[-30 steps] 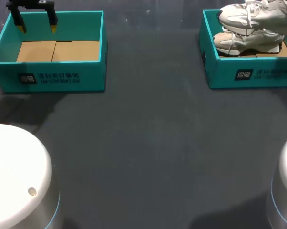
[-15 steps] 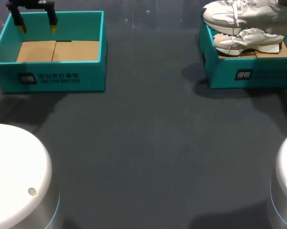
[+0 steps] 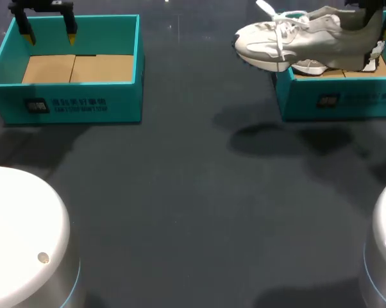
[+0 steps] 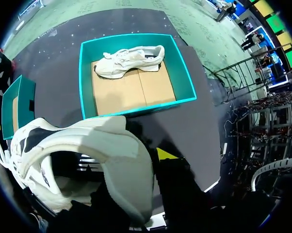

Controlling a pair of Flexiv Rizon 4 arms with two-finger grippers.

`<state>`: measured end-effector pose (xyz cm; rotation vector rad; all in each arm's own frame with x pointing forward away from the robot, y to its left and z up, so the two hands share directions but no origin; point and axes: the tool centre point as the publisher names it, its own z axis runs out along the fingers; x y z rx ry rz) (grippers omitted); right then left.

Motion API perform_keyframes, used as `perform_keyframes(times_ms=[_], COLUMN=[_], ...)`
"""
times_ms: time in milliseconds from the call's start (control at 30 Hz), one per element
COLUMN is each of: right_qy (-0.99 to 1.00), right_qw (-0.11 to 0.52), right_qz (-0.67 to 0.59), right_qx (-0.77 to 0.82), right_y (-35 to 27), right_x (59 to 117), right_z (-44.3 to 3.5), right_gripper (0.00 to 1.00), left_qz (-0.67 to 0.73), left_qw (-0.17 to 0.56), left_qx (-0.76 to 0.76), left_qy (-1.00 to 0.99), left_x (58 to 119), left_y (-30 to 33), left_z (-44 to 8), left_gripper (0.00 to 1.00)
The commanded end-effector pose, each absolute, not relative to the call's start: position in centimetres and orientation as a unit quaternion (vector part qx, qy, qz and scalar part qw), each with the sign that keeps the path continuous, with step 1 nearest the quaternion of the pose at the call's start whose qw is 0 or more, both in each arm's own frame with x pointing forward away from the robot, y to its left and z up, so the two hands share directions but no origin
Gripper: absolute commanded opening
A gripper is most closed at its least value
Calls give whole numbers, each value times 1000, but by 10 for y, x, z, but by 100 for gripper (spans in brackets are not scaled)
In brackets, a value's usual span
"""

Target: Take the shoe out of the shoebox, open the shoe tongue, remove and reinsert the insole, then place the shoe into the shoebox

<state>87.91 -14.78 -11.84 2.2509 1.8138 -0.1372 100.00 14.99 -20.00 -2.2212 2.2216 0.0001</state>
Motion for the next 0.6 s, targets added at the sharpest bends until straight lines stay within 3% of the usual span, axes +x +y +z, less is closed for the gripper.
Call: perform_keyframes(times_ms=[33, 600], right_qy=[617, 617], right_qw=[153, 153], right_qz=[-35, -35], right_qx=[771, 771], right_y=[-126, -126], right_x=[852, 852], right_z=[-120, -120], right_gripper=[0, 0], left_qz=[0, 0], left_qw=[0, 0], left_qx=[-707, -707], left_qy=[707, 707], left_x=[1000, 1000], left_y=[150, 150], left_z=[-200, -200], left_gripper=[100, 100])
